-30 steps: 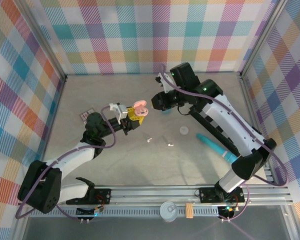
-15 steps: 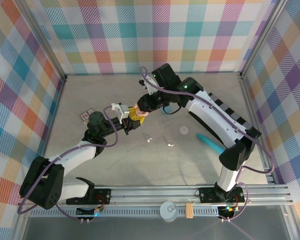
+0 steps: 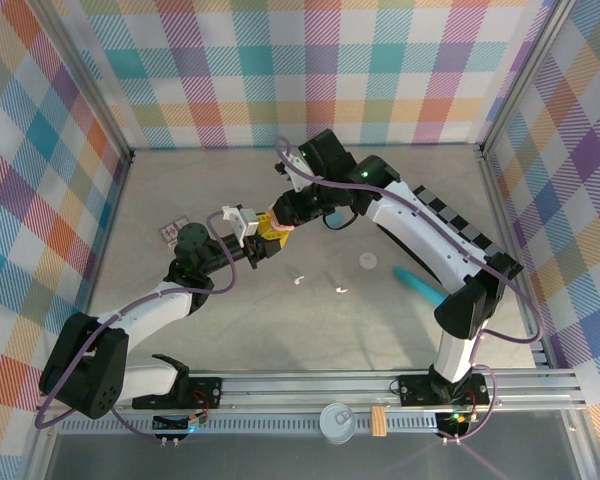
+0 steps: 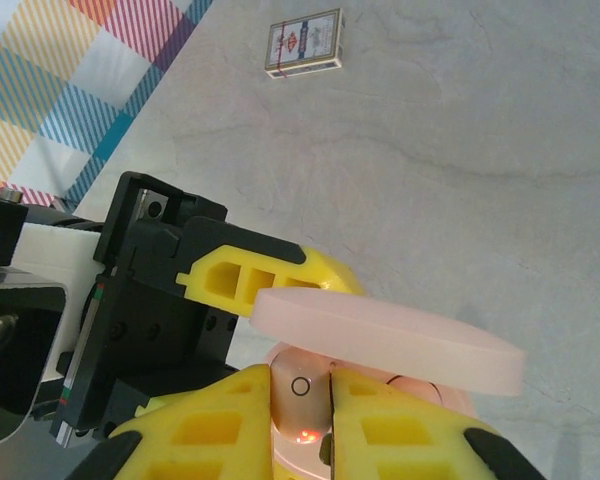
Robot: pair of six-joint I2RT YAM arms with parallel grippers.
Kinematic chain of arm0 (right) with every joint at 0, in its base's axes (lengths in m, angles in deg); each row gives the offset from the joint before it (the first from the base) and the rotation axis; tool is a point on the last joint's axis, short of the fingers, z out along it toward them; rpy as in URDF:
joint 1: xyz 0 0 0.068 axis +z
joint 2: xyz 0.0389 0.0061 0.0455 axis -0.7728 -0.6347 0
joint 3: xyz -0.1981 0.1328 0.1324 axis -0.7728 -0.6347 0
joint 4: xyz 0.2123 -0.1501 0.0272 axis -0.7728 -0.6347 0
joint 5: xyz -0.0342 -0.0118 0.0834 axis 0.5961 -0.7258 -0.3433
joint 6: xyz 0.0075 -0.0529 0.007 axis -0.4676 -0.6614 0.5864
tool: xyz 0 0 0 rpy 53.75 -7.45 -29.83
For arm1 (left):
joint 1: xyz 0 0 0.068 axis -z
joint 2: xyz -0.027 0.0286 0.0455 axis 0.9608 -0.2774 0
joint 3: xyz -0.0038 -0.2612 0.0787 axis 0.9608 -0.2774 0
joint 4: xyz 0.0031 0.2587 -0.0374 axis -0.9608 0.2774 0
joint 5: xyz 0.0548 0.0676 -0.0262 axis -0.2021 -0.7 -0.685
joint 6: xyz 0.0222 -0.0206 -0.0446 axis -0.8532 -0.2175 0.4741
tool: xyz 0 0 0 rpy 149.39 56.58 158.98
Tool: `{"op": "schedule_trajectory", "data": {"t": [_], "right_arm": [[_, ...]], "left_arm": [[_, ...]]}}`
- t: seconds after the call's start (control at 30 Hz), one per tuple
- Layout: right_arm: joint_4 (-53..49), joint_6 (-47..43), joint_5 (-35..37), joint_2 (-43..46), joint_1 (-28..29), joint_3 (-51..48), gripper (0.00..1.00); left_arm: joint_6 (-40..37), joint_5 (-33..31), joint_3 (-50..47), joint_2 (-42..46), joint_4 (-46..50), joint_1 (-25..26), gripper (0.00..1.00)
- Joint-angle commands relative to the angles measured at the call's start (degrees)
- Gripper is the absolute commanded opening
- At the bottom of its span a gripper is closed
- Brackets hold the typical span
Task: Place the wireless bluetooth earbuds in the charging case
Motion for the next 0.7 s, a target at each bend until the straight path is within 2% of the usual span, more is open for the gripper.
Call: {"op": "schedule_trajectory", "data": {"t": [0.0, 0.53, 0.67], "right_arm": [[-0.87, -0.97, 0.19, -0.48, 0.38, 0.26, 0.18], [0.59, -0.51, -4.10, -0.19, 0.49, -2.40, 0.20], [1.61, 0.29, -3.14, -0.09, 0.46, -3.39, 0.19]], "left_arm": [[0.29, -0.65, 1.12, 0.91, -2.11, -0.69, 0.24], [1.57, -1.45, 1.49, 0.94, -2.89, -0.73, 0.24], [1.63, -0.59, 1.89, 0.84, -2.80, -0.68, 0.24]]}}
